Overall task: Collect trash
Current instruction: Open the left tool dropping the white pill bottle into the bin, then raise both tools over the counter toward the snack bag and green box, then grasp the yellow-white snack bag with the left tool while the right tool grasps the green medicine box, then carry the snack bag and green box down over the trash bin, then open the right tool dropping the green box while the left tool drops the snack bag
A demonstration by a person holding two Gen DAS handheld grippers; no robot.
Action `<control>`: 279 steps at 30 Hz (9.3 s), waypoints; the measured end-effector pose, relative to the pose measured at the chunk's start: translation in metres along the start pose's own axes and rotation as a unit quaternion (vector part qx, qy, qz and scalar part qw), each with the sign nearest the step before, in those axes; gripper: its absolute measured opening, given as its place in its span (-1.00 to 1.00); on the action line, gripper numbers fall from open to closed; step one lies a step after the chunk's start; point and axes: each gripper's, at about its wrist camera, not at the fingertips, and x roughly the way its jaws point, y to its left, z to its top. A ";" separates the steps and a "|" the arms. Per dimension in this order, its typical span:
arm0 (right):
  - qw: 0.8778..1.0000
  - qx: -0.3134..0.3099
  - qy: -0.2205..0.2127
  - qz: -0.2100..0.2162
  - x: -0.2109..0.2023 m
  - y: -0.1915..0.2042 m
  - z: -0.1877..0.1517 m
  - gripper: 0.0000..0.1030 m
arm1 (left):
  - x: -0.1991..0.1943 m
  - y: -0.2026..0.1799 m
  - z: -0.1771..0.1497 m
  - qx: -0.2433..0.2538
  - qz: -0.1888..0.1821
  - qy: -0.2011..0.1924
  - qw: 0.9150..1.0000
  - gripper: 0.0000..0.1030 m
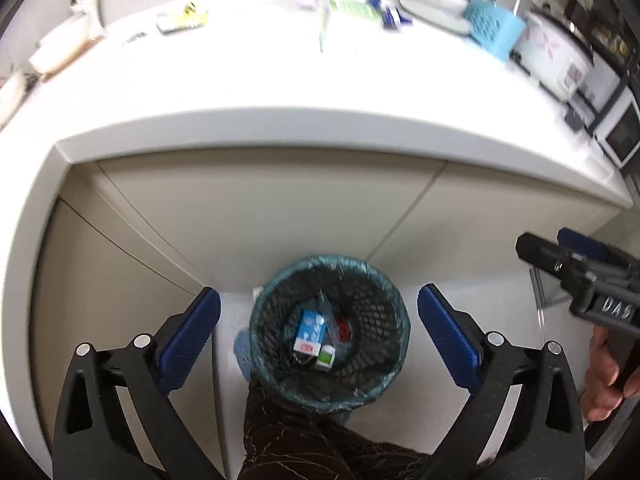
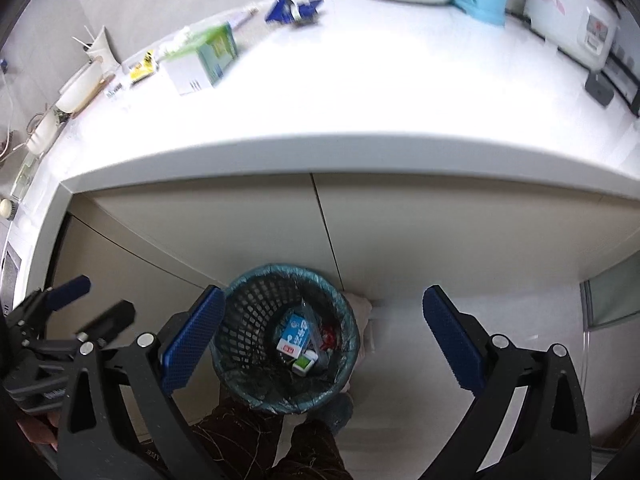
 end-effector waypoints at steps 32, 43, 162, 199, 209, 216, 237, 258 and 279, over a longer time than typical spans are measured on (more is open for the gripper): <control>0.997 -0.038 -0.064 0.007 -0.094 0.076 0.132 0.85 | -0.110 0.059 0.108 -0.041 0.016 -0.045 0.998 0.88; 0.998 -0.035 -0.055 0.003 -0.074 0.098 0.178 0.85 | -0.097 0.095 0.158 -0.056 0.020 -0.048 0.997 0.88; 0.999 0.043 0.025 -0.011 0.012 0.093 0.227 -0.15 | -0.011 0.113 0.260 -0.027 0.020 0.016 0.999 -0.62; 1.000 0.012 0.011 0.014 -0.046 0.054 0.122 -0.15 | -0.067 0.017 0.126 -0.004 0.005 0.014 1.000 -0.62; 1.000 -0.004 0.013 0.020 -0.055 0.046 0.088 -0.15 | -0.070 -0.002 0.086 -0.007 0.003 0.023 1.000 -0.62; 0.999 -0.013 0.017 0.029 -0.057 0.042 0.065 -0.15 | -0.067 -0.011 0.057 -0.007 0.002 0.033 0.999 -0.62; 0.997 -0.031 0.056 0.045 -0.003 0.039 -0.002 -0.15 | -0.008 -0.005 -0.008 -0.025 -0.023 0.054 0.998 -0.62; 0.990 -0.076 0.110 0.032 0.088 0.066 -0.047 -0.14 | 0.056 0.018 -0.041 -0.032 -0.015 0.072 0.997 -0.62; 0.999 -0.022 0.049 0.004 0.055 0.019 -0.038 0.85 | 0.090 -0.003 -0.046 -0.006 -0.020 0.107 0.994 -0.61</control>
